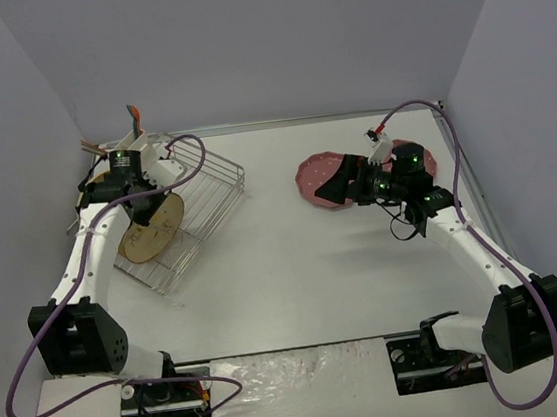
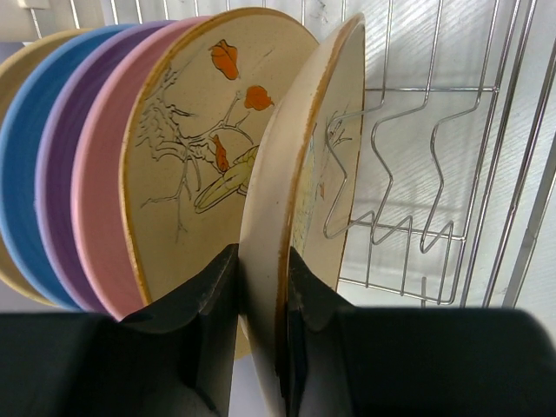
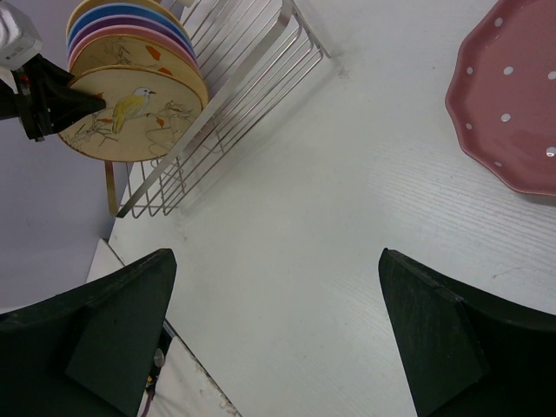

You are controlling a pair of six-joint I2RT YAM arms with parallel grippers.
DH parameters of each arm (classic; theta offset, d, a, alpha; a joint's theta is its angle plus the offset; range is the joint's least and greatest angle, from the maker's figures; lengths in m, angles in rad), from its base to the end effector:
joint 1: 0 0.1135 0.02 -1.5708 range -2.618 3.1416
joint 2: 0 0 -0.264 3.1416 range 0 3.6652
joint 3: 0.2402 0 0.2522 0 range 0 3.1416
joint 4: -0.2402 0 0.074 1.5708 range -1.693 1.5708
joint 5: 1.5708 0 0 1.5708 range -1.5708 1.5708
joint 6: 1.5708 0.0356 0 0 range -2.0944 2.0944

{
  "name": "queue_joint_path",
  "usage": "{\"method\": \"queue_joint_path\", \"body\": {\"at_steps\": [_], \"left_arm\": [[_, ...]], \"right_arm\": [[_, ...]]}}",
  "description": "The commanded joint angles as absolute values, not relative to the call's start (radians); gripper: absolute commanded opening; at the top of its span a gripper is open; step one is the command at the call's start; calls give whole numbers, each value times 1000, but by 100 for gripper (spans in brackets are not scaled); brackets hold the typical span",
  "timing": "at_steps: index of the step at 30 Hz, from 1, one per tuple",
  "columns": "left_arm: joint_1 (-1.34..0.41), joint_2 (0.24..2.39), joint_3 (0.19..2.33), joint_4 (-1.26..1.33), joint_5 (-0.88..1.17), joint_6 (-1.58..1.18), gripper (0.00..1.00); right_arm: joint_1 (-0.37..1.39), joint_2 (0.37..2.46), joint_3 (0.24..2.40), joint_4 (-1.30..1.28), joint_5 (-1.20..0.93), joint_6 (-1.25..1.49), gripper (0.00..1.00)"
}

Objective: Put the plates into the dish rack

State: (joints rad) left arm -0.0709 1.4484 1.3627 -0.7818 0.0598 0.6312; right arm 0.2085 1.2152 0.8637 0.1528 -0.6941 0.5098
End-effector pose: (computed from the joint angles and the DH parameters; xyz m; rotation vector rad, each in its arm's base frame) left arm 0.3069 -0.0239 0.3308 0.8657 2.2858 0.1777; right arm 0.2674 0.0798 0.3130 -0.2549 1.8461 1.1193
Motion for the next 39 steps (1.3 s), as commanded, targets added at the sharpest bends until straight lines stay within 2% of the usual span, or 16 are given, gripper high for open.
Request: {"method": "queue_joint_path", "body": {"at_steps": [1,4,14,21,27,31,39], "left_arm": [[-55,1431,1392,-654,55,635,13],[-56,1432,1378,-638,57,628,27],[-57,1362,1344,-585,23,600,57],[-59,1233,1357,-534,25,456,73],[-58,1080,1328,-493,-23,229,84],[-58,922,1267,-485,-78,57,97],[-64,738,1157,-552,-74,-215,97]], "right_arm": [[199,1200,872,207,-704,500,100],[200,1202,874,207,-702,505,100],[199,1206,874,196,-636,531,100],[199,1275,911,115,-378,573,100],[199,1380,982,28,-122,586,100],[198,1520,1062,-37,98,592,99],[197,1767,1199,-59,180,651,88]]}}
